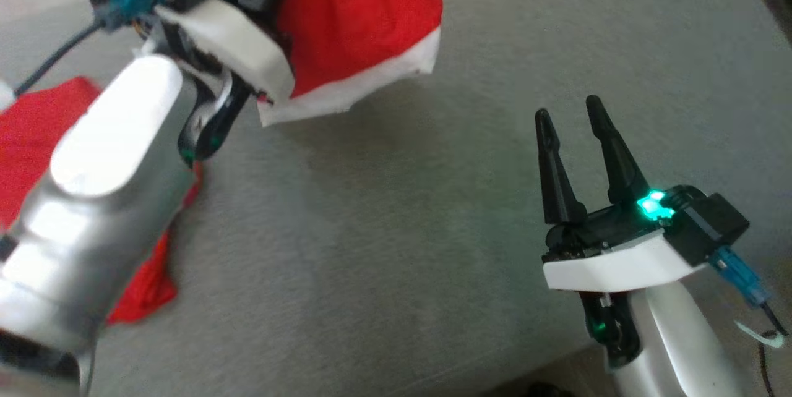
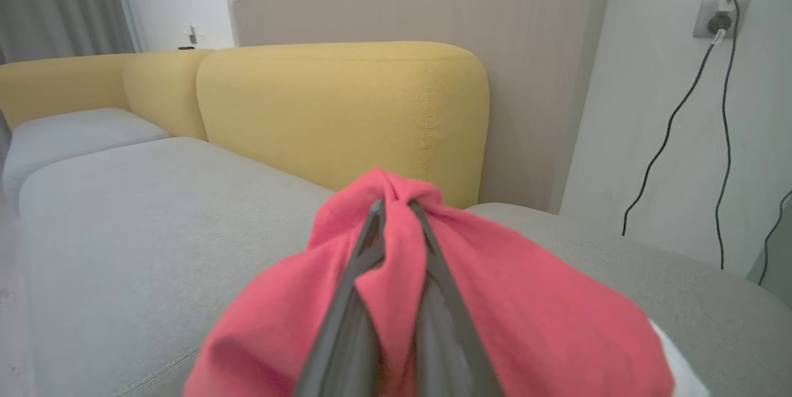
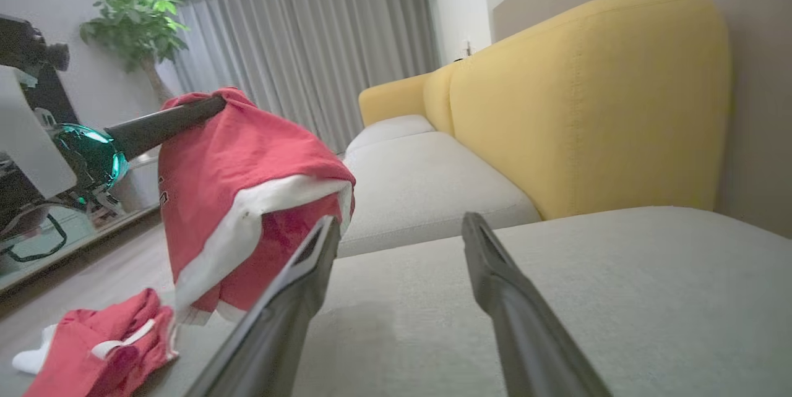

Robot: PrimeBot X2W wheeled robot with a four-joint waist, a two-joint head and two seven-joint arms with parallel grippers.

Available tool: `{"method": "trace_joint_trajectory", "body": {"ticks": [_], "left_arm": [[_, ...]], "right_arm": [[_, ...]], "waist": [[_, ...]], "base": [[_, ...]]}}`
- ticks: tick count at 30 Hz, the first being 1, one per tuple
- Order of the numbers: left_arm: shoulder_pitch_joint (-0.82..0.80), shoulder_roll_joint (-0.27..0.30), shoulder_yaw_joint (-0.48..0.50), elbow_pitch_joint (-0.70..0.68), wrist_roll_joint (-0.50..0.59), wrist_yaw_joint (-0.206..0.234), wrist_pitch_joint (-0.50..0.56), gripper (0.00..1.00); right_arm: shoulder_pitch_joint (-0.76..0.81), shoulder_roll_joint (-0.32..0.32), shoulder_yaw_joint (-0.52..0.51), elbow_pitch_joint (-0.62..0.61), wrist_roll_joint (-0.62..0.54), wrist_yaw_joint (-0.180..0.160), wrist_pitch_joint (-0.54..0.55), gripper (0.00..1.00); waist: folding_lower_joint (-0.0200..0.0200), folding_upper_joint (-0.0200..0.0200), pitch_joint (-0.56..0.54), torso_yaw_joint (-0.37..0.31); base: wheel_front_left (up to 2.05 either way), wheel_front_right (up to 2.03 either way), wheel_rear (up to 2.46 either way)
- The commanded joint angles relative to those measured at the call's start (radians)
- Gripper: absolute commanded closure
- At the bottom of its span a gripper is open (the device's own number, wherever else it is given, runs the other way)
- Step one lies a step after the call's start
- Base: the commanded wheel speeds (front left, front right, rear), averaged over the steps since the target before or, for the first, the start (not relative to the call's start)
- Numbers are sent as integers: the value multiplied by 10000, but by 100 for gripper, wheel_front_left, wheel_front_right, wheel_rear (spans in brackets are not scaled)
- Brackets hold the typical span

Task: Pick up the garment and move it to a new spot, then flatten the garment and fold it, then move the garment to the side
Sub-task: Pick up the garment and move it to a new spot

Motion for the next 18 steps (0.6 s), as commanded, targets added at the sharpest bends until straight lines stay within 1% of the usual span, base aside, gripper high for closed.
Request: {"method": "trace_joint_trajectory", "body": {"ticks": [1, 2, 3, 7, 10, 14, 18], "left_arm": [[-912, 139, 349, -72, 114, -43, -33, 100], [-1295, -63, 186, 536, 265, -161, -56, 100], [-1448, -184, 117, 899, 303, -204, -62, 0], [-1865, -559, -364, 2092, 586, -464, -305, 0], [-1971, -798, -449, 2607, 543, -569, -769, 0], [-2005, -825, -584, 3012, 670, -641, -1511, 0], [-1914, -616, -515, 3264, 712, -639, -2136, 0]], "right_arm": [[-318, -22, 274, -443, 118, 75, -92, 0], [-328, -22, 400, -586, 248, 75, -92, 0], [-331, -22, 462, -636, 297, 75, -92, 0], [-273, -22, 552, -765, 401, 75, -92, 0], [-247, -22, 454, -772, 340, 75, -92, 0], [-243, -22, 229, -680, 54, 75, -92, 0], [-224, -22, -52, -547, -296, 75, -92, 0]], "waist": [[-1, 0, 746, -1074], [-1, 0, 994, -1408], [-1, 0, 1090, -1533], [-1, 0, 1274, -1721], [-1, 0, 1273, -1500], [-1, 0, 1021, -775], [-1, 0, 631, 186]], "base": [[0, 0, 0], [0, 0, 0], [0, 0, 0], [0, 0, 0], [0, 0, 0], [0, 0, 0], [0, 0, 0]]}}
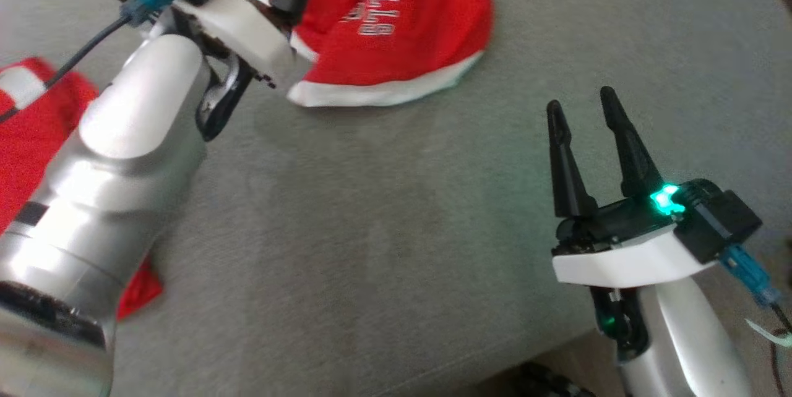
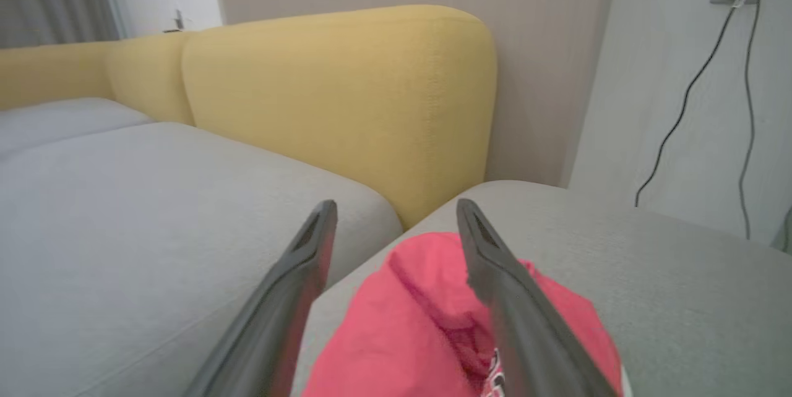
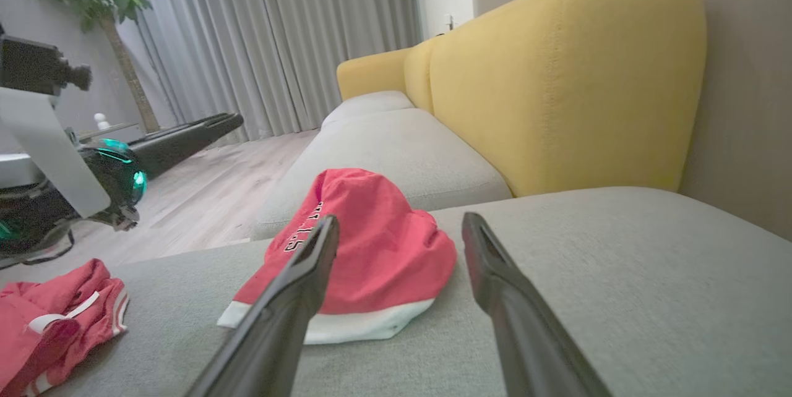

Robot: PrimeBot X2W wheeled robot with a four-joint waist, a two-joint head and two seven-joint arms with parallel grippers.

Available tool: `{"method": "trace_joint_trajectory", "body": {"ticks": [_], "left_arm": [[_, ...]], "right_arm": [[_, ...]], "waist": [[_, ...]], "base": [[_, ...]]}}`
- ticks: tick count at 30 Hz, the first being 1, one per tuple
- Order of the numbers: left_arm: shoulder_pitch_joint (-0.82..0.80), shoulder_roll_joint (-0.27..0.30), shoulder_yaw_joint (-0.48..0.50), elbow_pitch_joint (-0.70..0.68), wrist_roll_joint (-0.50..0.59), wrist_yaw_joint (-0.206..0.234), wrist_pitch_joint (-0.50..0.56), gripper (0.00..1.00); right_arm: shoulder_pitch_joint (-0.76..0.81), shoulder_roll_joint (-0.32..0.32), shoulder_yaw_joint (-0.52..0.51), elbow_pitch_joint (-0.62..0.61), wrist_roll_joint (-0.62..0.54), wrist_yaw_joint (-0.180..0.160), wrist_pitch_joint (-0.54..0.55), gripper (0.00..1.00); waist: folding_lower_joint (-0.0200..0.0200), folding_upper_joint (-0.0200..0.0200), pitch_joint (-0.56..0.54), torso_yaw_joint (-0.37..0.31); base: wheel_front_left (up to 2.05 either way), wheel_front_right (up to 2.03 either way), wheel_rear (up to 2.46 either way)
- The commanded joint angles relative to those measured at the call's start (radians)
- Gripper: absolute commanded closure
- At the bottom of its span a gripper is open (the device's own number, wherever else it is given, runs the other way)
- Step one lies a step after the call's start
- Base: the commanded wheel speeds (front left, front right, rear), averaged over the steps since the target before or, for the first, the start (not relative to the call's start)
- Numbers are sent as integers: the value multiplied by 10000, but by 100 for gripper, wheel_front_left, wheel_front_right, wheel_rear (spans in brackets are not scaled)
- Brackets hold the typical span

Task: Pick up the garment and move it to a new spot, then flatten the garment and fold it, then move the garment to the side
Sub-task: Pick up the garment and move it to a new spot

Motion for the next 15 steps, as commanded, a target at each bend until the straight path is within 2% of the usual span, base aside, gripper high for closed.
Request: {"method": "trace_joint_trajectory", "body": {"ticks": [1, 4, 8, 11, 15], "left_arm": [[-444, 372, 379, -197, 76, -10, -199, 0], [-133, 572, 516, -238, 0, 104, -484, 0], [768, 906, 586, -594, 62, 524, -792, 0], [1830, 1071, 668, -1086, 51, 989, -944, 0], [3566, 1169, 951, -2055, 51, 1866, -1044, 0]], "right_arm": [[-165, -27, 44, -244, -147, 75, -63, 0], [-86, -27, -228, -100, -412, 75, -63, 0], [122, -27, -548, 138, -735, 75, -63, 0], [341, -27, -757, 322, -940, 75, -63, 0], [615, -27, -913, 517, -1184, 75, -63, 0]], "waist": [[-1, 0, -586, 1055], [-1, 0, -939, 1870], [-1, 0, -1484, 2866], [-1, 0, -1869, 3462], [-1, 0, -2248, 3962]], "base": [[0, 0, 0], [0, 0, 0], [0, 0, 0], [0, 0, 0], [0, 0, 0]]}}
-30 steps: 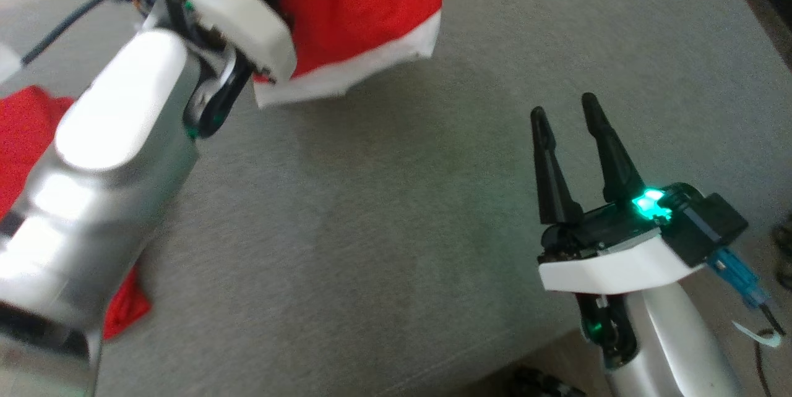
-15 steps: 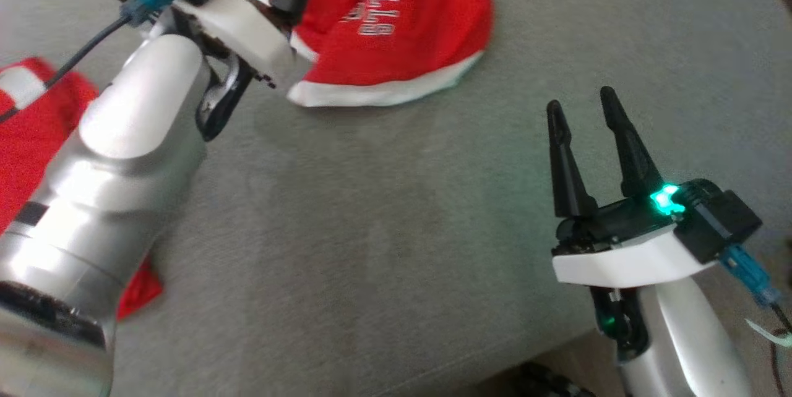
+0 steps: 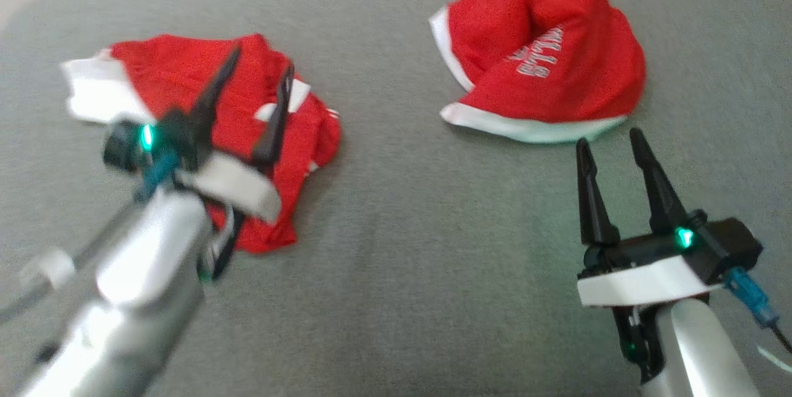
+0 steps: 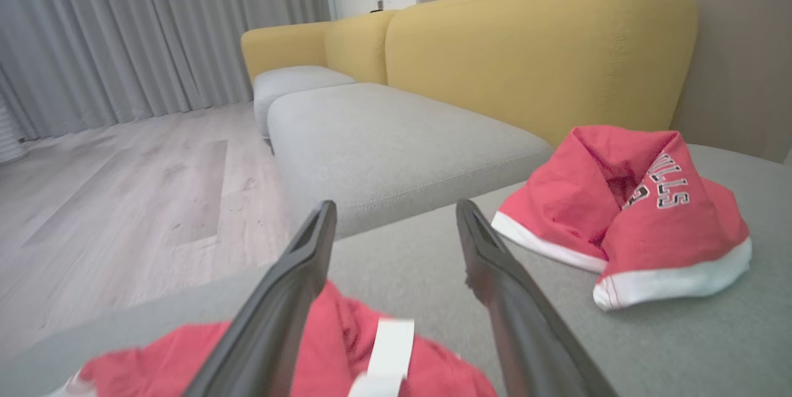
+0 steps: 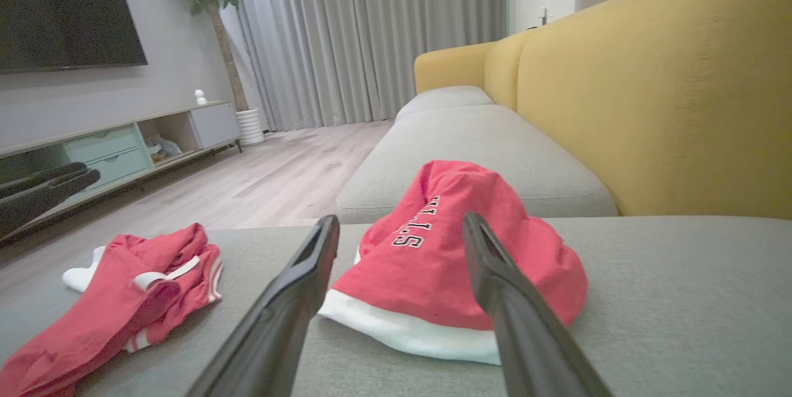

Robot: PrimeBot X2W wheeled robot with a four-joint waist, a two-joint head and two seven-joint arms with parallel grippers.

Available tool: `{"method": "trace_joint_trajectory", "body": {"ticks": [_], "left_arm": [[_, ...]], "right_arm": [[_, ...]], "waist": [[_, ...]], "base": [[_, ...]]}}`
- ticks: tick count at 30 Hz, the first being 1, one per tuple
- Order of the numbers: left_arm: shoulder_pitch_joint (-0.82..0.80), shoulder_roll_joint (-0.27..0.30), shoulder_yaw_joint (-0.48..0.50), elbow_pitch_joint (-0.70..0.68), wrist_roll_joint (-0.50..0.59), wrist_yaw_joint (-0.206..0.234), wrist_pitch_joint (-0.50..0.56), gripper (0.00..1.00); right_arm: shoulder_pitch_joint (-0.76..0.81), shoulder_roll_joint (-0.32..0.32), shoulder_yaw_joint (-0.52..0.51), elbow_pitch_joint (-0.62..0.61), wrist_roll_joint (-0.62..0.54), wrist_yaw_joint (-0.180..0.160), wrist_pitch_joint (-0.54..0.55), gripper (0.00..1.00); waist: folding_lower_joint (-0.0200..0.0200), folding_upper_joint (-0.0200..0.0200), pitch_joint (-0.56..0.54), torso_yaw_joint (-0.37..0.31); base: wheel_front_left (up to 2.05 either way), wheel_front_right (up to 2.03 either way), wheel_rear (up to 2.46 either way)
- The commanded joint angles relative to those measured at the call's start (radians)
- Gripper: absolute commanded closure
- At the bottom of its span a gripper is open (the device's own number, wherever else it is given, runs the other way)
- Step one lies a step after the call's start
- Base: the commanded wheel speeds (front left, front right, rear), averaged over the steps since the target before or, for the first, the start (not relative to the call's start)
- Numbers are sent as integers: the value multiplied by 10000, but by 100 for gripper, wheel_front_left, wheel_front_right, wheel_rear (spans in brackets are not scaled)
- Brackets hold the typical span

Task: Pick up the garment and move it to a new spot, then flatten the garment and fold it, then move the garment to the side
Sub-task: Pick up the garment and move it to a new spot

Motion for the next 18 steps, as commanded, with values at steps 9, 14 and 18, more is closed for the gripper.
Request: {"method": "trace_joint_trajectory", "body": {"ticks": [9, 14, 18], "left_arm": [[3331, -205, 1988, -2917, 736, 1674, -119, 0], [4023, -514, 2545, -3364, 1351, 1756, -120, 0], [4163, -855, 2878, -3501, 1768, 1492, -121, 0]], "right_arm": [[341, -26, 32, -40, -350, 75, -63, 0], [336, -26, 48, -9, -396, 75, -63, 0], [139, -26, 33, -1, -650, 75, -63, 0]], "waist": [[1, 0, -904, 966], [1, 0, -857, 956], [1, 0, -657, 1060]], "base": [[0, 0, 0], [0, 0, 0], [0, 0, 0]]}}
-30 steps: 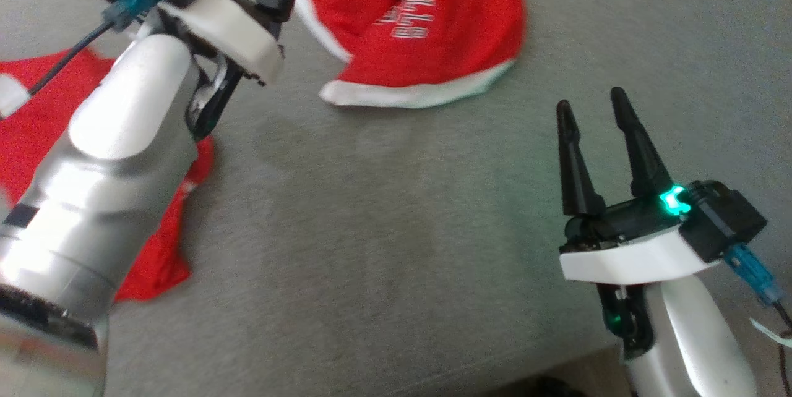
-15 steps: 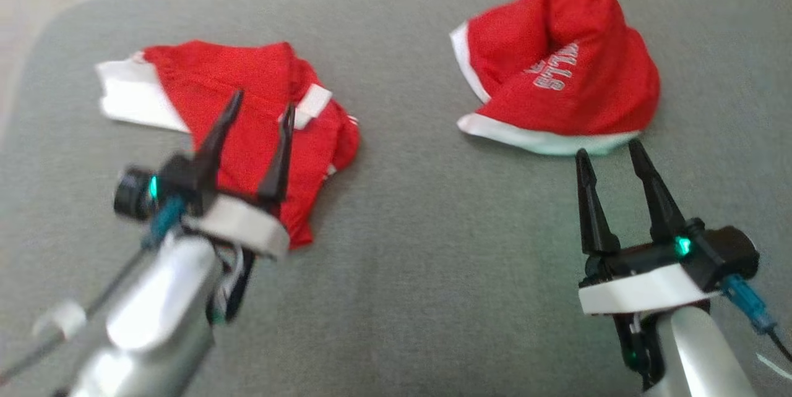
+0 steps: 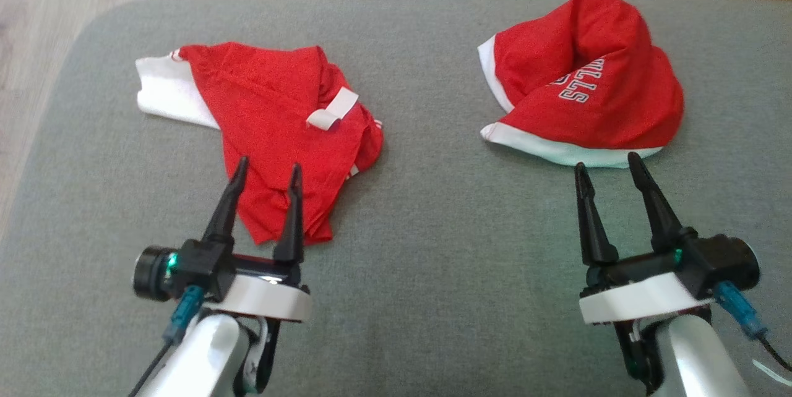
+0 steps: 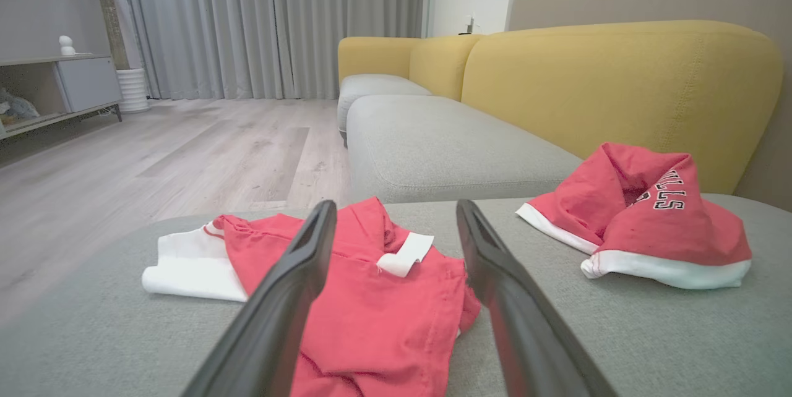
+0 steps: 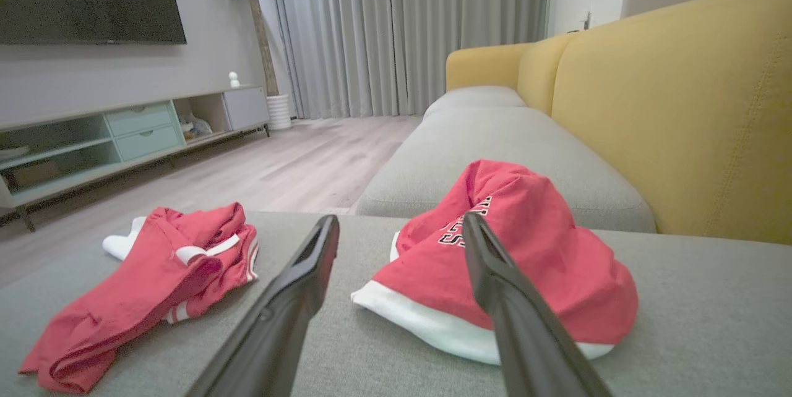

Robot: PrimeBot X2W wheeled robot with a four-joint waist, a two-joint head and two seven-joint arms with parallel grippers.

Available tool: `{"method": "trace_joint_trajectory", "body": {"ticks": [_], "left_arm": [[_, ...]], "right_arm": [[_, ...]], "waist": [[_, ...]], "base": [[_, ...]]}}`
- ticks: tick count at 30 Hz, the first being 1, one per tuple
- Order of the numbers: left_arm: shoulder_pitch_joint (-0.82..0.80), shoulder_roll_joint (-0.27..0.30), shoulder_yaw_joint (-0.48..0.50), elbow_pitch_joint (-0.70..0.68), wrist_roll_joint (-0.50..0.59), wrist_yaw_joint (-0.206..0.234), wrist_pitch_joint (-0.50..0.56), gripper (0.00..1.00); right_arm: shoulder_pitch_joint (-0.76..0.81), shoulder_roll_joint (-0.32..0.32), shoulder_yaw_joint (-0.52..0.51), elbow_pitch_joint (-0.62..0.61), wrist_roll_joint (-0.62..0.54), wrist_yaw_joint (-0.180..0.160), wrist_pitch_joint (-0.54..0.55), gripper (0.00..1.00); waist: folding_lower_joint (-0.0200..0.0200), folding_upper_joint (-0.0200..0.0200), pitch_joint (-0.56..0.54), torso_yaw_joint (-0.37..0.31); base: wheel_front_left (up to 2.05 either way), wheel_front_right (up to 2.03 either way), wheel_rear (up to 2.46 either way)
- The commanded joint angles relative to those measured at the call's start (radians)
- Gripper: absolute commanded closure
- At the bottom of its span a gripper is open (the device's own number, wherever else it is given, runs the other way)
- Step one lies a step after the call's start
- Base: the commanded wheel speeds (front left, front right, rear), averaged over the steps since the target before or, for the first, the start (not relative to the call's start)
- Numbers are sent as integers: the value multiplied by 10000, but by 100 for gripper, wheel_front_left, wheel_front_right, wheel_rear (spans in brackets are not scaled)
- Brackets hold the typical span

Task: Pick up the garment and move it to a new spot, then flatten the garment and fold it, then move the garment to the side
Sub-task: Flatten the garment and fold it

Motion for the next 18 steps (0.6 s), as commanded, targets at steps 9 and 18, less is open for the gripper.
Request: {"method": "trace_joint_trajectory", "body": {"ticks": [9, 18], "left_arm": [[-757, -731, 892, -69, 600, -796, -94, 0], [-1049, -1470, 1226, 322, 1065, -1501, -95, 0]], "right_arm": [[-2211, -29, 59, 1810, -2036, 75, 977, 0], [-4262, -29, -147, 4310, -4417, 75, 2672, 0]], "waist": [[1, -1, 904, 756], [1, -1, 1363, 1629]], "base": [[0, 0, 0], [0, 0, 0]]}}
